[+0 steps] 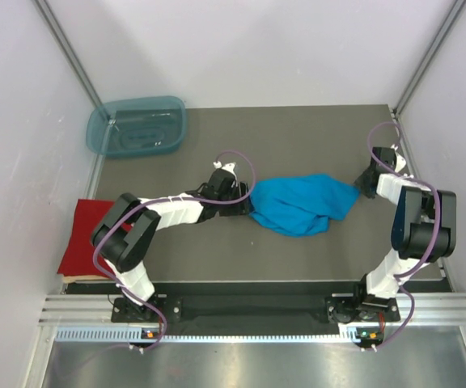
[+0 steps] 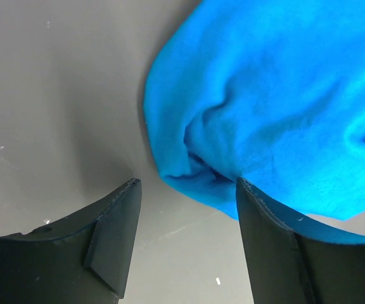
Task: Fold and stack the t-shirts
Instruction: Flatten the tshirt out
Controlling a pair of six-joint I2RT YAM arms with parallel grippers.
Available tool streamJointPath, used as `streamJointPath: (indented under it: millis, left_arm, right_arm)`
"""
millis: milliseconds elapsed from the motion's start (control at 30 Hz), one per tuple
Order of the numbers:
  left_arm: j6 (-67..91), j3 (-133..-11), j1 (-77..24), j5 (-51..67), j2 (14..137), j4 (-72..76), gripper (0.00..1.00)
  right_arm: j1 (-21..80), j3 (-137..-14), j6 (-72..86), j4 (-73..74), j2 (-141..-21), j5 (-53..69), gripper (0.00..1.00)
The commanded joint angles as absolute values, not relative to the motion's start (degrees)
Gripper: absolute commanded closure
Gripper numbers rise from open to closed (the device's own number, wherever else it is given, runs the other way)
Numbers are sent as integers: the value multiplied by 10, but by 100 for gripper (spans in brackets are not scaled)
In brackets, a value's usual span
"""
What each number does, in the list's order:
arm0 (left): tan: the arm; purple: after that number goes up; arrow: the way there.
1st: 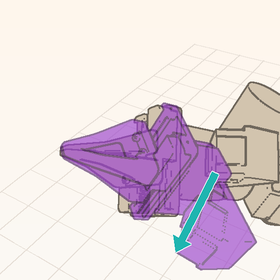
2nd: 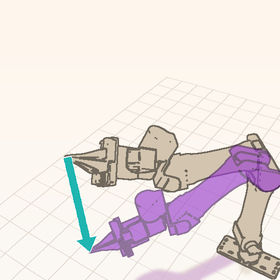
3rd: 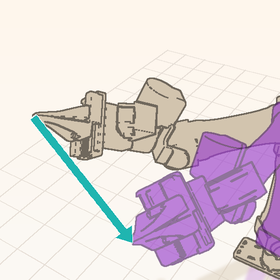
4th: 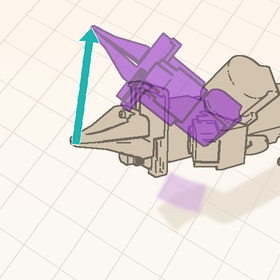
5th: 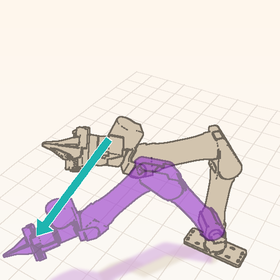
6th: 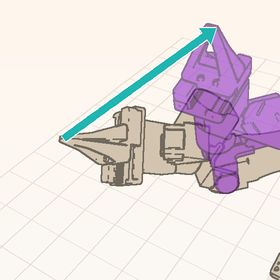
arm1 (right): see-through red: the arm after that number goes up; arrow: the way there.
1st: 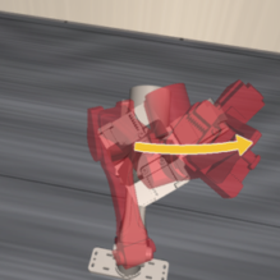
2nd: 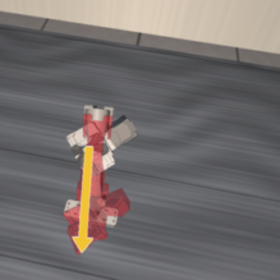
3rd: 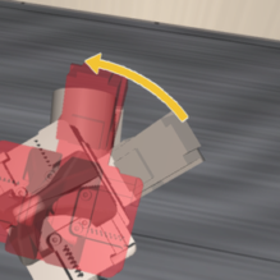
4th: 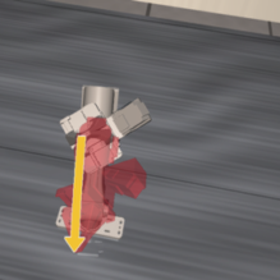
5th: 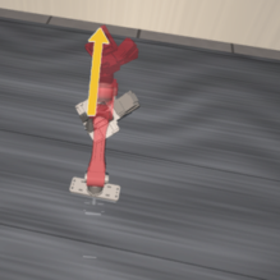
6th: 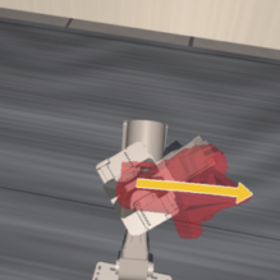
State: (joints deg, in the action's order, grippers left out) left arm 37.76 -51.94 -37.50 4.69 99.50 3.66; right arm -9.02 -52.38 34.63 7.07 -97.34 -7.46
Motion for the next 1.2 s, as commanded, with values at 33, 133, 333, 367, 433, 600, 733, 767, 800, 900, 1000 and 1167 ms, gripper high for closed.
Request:
streamJointPath:
  millis: [33,133,333,367,433,600,733,767,800,900,1000,1167]
  left_arm:
    - [388,-519,-373,30,977,20,34]
    - [395,-523,-373,37,991,30,34]
    - [397,-535,-373,58,1033,71,71]
    - [400,-540,-373,64,1038,83,77]
    - [403,-562,-373,101,1054,88,97]
    - [371,-670,-373,142,1010,-48,100]
    - [319,-790,-374,56,905,-162,100]
    - [302,-807,-374,28,885,-173,100]
    - [295,-821,-374,19,850,-186,100]
    - [277,-856,-375,6,790,-200,100]
    - [269,-883,-376,-18,745,-251,100]
    - [246,-870,-377,-29,696,-265,100]
  right_arm:
    - [-87,-545,318,144,-1012,-78,75]
    - [-87,-541,313,137,-1001,-83,89]
    - [-80,-537,323,124,-922,-87,100]
    - [-77,-537,329,124,-907,-86,100]
    - [-68,-545,338,127,-858,-84,100]
    - [-47,-596,340,180,-746,-75,100]
    - [-47,-683,346,229,-642,-76,100]
    - [-46,-695,350,235,-595,-85,100]
    - [-46,-708,350,240,-572,-90,100]
    - [-46,-742,347,236,-486,-96,100]
    - [-46,-754,351,243,-423,-98,100]
    - [-46,-764,364,273,-372,-93,100]
